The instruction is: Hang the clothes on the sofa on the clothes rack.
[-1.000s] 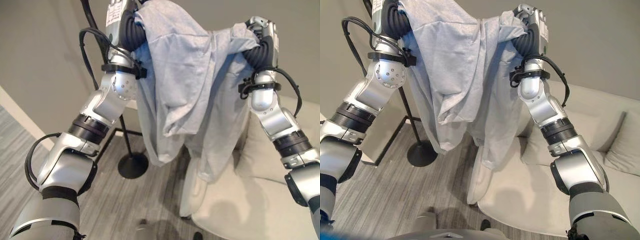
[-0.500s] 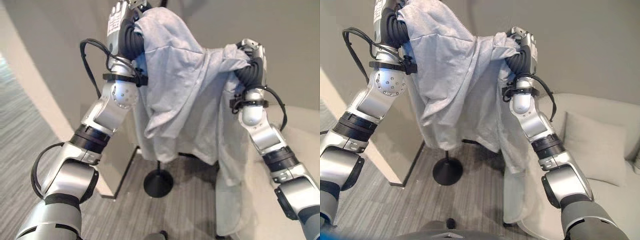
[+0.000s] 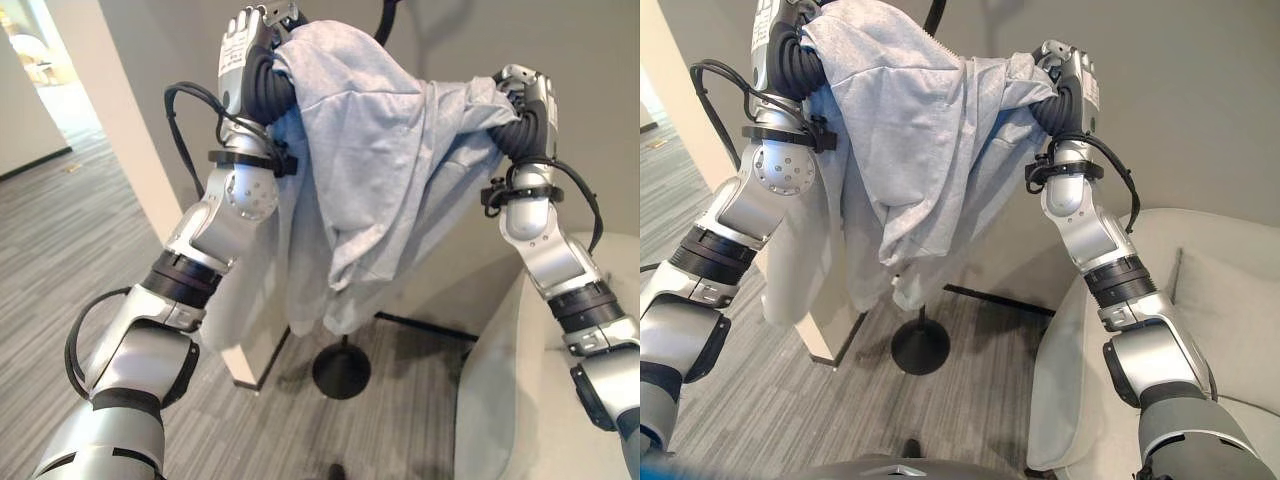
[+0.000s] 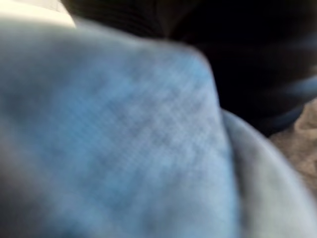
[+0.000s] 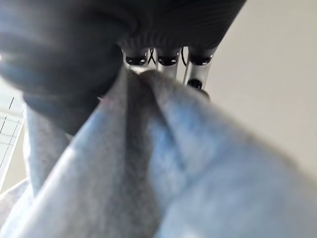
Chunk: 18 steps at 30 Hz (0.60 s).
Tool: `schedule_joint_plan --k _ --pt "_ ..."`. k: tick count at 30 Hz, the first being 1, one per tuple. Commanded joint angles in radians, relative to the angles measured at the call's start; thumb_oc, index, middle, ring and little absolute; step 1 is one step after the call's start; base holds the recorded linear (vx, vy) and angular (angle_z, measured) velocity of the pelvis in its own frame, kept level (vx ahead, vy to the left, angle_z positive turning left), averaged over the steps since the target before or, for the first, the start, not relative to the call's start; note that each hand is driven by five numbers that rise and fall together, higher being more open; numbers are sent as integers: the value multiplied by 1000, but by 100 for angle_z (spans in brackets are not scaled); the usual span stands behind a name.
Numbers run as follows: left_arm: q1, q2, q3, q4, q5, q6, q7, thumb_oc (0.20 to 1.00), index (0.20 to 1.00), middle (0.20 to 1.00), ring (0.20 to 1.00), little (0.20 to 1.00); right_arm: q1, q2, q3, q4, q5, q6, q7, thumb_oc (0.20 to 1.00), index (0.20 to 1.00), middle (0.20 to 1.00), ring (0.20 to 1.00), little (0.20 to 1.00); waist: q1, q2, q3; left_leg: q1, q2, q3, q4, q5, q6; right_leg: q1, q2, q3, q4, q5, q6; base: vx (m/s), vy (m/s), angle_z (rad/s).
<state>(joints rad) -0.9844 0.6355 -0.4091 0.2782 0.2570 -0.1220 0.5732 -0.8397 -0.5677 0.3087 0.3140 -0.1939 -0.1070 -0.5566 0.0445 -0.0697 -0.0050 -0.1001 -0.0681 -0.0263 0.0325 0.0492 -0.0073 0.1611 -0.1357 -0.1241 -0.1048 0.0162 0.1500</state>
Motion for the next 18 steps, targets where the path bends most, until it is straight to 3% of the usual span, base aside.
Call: schedule_joint_plan --k 1,12,17,18 --pt "-68 -2 -21 95 -5 -9 18 200 200 200 200 200 -94 -32 10 39 20 -21 -15 200 200 200 200 200 25 10 -92 85 83 -29 -109 3 -62 -126 8 -41 18 16 48 -17 -35 1" --pt "-35 -5 0 87 -8 -7 29 200 200 200 200 200 -97 -20 26 40 10 -25 -10 200 200 200 200 200 19 16 -88 84 72 -30 -97 -14 -43 -124 -6 -39 18 24 50 -10 46 6" --pt "-8 -3 15 77 -3 -8 24 200 200 200 200 200 -83 -10 13 47 3 -13 -4 200 200 200 200 200 31 12 -93 92 49 -23 -60 -44 -26 -105 -41 -44 18 37 62 30 162 1" --pt "10 -11 24 62 -4 -14 17 200 200 200 200 200 -71 -11 -2 49 -6 -5 0 200 200 200 200 200 36 11 -86 99 29 -19 -28 -64 -12 -101 -67 -52 68 37 64 37 244 4"
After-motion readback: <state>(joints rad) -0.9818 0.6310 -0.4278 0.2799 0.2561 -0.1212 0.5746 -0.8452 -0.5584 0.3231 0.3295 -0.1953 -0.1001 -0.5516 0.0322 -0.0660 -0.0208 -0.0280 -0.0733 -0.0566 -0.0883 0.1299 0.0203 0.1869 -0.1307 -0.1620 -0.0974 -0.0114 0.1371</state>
